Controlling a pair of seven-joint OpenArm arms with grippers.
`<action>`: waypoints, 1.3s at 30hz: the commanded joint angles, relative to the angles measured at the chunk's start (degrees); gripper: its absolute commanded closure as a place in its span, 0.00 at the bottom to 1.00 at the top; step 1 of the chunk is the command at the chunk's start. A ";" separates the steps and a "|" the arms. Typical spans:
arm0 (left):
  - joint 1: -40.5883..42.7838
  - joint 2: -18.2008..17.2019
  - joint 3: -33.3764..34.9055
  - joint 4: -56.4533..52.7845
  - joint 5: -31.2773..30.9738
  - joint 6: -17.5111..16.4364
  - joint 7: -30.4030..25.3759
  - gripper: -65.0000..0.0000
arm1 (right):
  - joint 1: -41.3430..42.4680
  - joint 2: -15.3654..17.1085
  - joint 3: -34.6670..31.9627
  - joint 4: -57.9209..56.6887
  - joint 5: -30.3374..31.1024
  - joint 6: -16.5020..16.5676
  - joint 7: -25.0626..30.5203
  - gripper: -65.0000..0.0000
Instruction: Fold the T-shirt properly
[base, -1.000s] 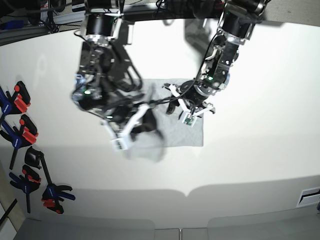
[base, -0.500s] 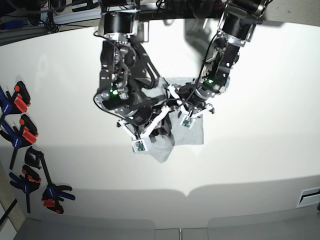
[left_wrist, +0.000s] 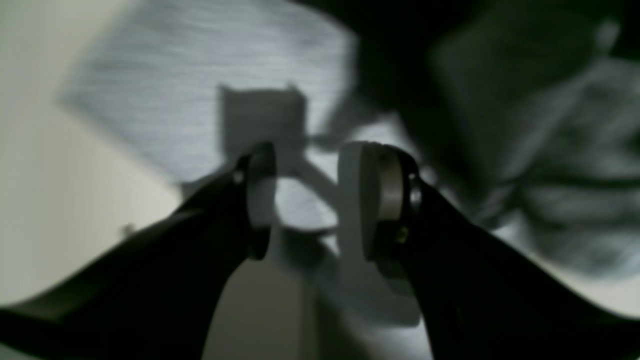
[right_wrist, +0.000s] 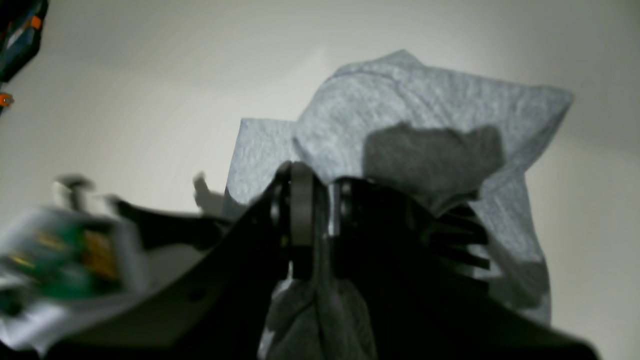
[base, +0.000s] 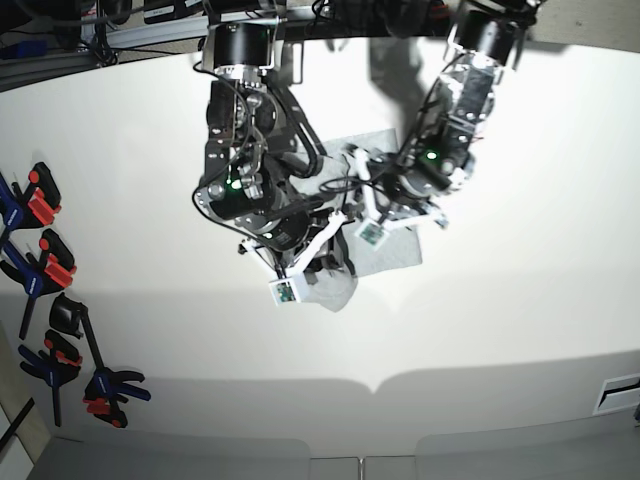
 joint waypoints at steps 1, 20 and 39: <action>-1.09 -0.70 -0.02 2.38 -0.22 0.07 -0.09 0.61 | 1.25 -0.35 -0.13 0.85 0.85 0.02 1.53 1.00; -1.07 -13.35 -0.02 13.38 13.90 18.88 2.99 0.61 | 0.31 -1.38 -6.86 0.74 -4.22 -0.68 0.72 1.00; -1.07 -13.35 -0.02 13.38 13.90 18.88 3.04 0.61 | 0.44 -1.38 -16.63 0.76 -8.44 -1.01 1.11 0.64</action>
